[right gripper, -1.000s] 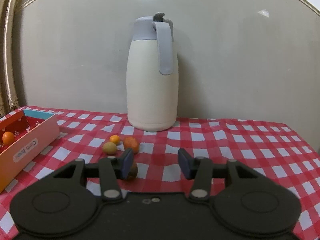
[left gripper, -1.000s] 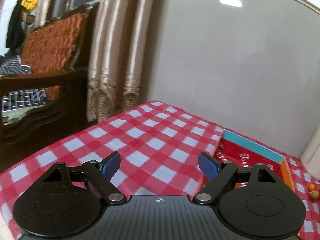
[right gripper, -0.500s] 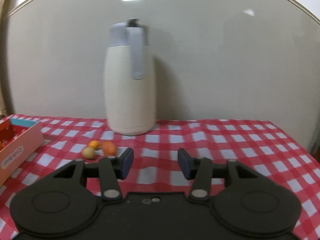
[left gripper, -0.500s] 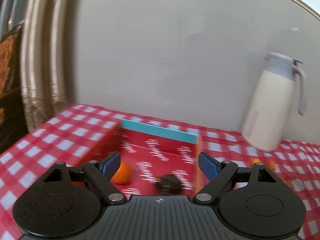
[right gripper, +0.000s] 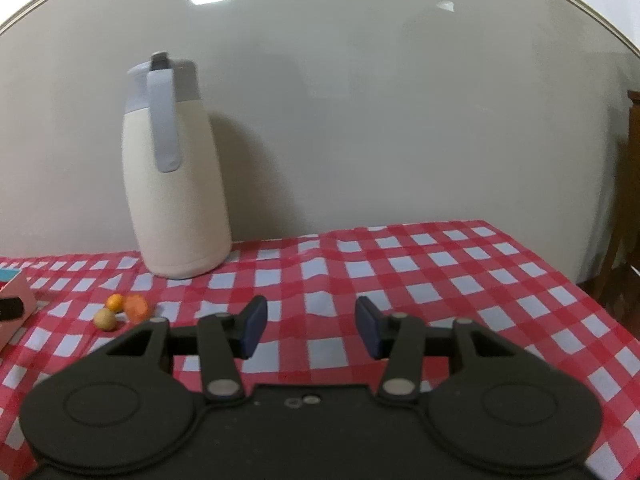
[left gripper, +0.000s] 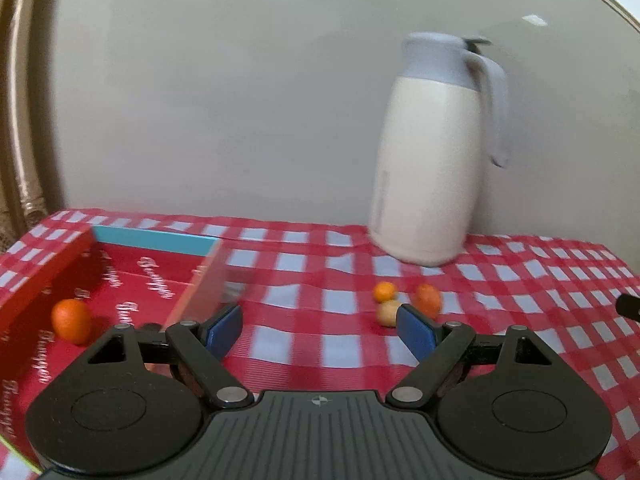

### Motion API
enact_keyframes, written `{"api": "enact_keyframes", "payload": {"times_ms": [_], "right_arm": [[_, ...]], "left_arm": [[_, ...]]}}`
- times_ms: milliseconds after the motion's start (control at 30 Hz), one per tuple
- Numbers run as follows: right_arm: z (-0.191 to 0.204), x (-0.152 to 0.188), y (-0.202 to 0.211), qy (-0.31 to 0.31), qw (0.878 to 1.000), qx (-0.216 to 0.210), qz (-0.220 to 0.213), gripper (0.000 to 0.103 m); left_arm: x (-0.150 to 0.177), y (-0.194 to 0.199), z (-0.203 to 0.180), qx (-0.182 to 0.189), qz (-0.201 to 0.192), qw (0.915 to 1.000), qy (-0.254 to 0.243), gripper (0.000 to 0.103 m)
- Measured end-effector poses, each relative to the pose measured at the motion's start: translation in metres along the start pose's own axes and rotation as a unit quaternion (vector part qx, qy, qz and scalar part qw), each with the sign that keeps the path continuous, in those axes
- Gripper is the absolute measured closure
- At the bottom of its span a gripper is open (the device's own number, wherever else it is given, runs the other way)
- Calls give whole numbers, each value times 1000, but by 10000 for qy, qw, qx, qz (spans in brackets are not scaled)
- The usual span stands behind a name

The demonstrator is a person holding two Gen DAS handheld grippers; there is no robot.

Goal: Organize fruits
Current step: 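Reach the left gripper to the reddish-brown round fruit and close on it, then carry the reddish-brown fruit with the left gripper into the box and open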

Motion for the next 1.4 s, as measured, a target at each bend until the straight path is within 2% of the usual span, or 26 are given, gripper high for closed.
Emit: {"api": "enact_keyframes", "payload": {"times_ms": [333,433,533,733,800,867,933,967,1000,1400], "right_arm": [[-35,1,-4,-152,9995,267,89,56],[-46,3,-5,-187,9992,333,132,56],[-57,2,-6,-258,9987,419,144,56],[-72,2,-5,-343,9980,508,148,56],[-76,3,-4,-358,9979,522,144,56],[-79,3,-3,-383,9978,521,151,56],[-80,4,-2,-387,9978,520,147,56],[-80,4,-2,-388,9978,518,148,56],[-80,4,-2,-394,9978,518,147,56],[-70,4,-2,-384,9979,489,154,56]], "left_arm": [[4,-5,-77,353,78,9986,-374,19],[5,-12,-98,341,147,9977,-563,20],[8,-22,-113,429,358,9963,-655,38],[15,-39,-127,346,554,9945,-821,40],[17,-43,-129,324,597,9941,-846,45],[19,-46,-131,332,673,9934,-870,56],[21,-47,-132,319,677,9930,-909,59],[20,-47,-132,286,669,9930,-931,69],[20,-46,-132,256,652,9929,-958,72],[11,-24,-114,370,447,9942,-901,72]]}}
Point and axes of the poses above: each gripper's, at about its wrist camera, not at the fingertips, and y roughly against the way its jaws point, z to its left, x to its underside, the point moved 5 cm from there along -y, roughly the way its jaws point, and after that the axes turned 6 degrees about -y, right-handed, at the moved point
